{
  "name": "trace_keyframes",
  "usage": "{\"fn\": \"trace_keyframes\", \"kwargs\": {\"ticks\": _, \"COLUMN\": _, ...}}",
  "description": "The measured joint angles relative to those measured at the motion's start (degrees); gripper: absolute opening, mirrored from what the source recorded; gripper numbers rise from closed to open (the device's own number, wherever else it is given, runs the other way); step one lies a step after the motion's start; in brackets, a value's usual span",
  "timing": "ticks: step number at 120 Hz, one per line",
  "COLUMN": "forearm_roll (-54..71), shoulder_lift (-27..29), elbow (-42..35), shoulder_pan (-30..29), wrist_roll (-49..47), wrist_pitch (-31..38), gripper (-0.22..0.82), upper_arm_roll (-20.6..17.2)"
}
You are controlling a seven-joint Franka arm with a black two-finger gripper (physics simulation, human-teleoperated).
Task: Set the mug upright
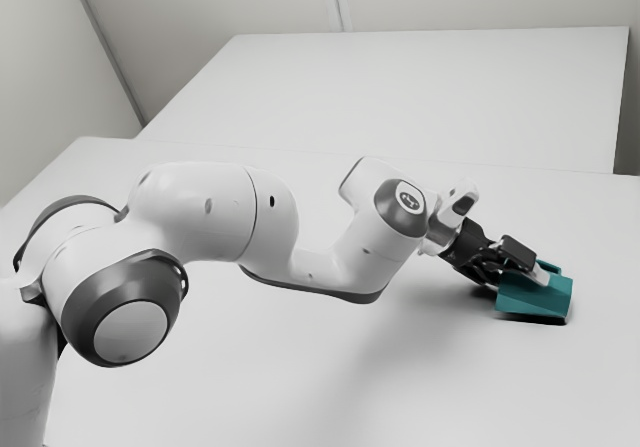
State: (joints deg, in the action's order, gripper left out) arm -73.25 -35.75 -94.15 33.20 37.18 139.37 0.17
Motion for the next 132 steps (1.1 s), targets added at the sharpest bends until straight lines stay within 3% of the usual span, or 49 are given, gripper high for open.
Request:
{"fn": "trace_keyframes", "kwargs": {"ticks": 99, "forearm_roll": -1.4, "shoulder_lift": 0.6, "elbow": 0.6, "shoulder_pan": 0.2, "wrist_roll": 1.4, "wrist_pitch": -0.7, "gripper": -0.07, "upper_arm_roll": 0.0}}
{"fn": "trace_keyframes", "kwargs": {"ticks": 112, "forearm_roll": -1.5, "shoulder_lift": 2.3, "elbow": 0.6, "shoulder_pan": 0.2, "wrist_roll": 1.6, "wrist_pitch": -1.0, "gripper": -0.14, "upper_arm_roll": 0.0}}
{"fn": "trace_keyframes", "kwargs": {"ticks": 132, "forearm_roll": -0.7, "shoulder_lift": 8.1, "elbow": -2.1, "shoulder_pan": -0.1, "wrist_roll": 1.9, "wrist_pitch": -1.3, "gripper": -0.16, "upper_arm_roll": 0.1}}
